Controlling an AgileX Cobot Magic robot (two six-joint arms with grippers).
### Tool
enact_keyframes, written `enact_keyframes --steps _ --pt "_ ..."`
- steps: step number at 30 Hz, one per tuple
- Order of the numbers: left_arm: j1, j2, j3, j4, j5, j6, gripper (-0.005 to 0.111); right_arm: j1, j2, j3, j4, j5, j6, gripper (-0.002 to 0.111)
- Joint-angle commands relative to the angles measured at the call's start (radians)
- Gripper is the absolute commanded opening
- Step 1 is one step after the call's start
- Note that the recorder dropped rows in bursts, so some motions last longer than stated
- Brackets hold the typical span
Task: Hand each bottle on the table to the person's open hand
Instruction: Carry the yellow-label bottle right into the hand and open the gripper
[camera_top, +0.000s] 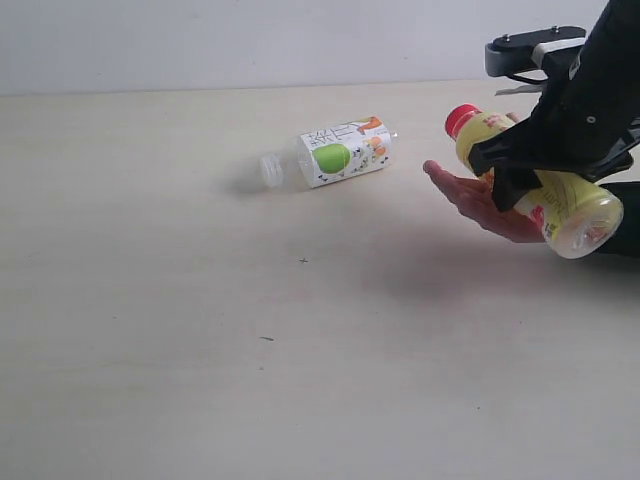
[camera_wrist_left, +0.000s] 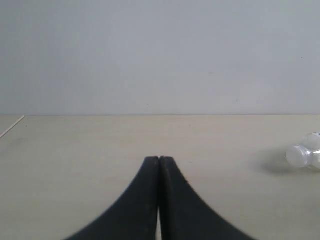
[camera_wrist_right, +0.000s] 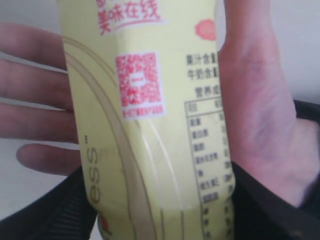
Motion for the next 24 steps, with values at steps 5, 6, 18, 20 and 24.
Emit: enact_keyframes --steps 5,6,18,20,24 --pt "-0.004 -0.006 0.003 0.002 -0.004 -0.001 0.002 -0.003 0.0 0.015 -0.001 -0.038 0.001 0.003" --pt "-0.004 -0.006 0.003 0.002 -0.004 -0.001 0.002 -0.003 0.0 0.015 0.001 -0.036 0.001 0.006" --pt "-0.004 -0.006 0.003 0.002 -0.004 -0.001 0.002 -0.003 0.077 0.015 0.014 -0.007 0.001 0.045" --pt "-0.004 -0.006 0.003 0.002 -0.004 -0.001 0.002 -0.003 0.084 0.015 0.014 -0.014 0.001 0.05" --pt "-0.004 -0.006 0.003 0.002 -0.004 -0.001 0.002 -0.003 0.086 0.015 0.014 -0.017 -0.004 0.069"
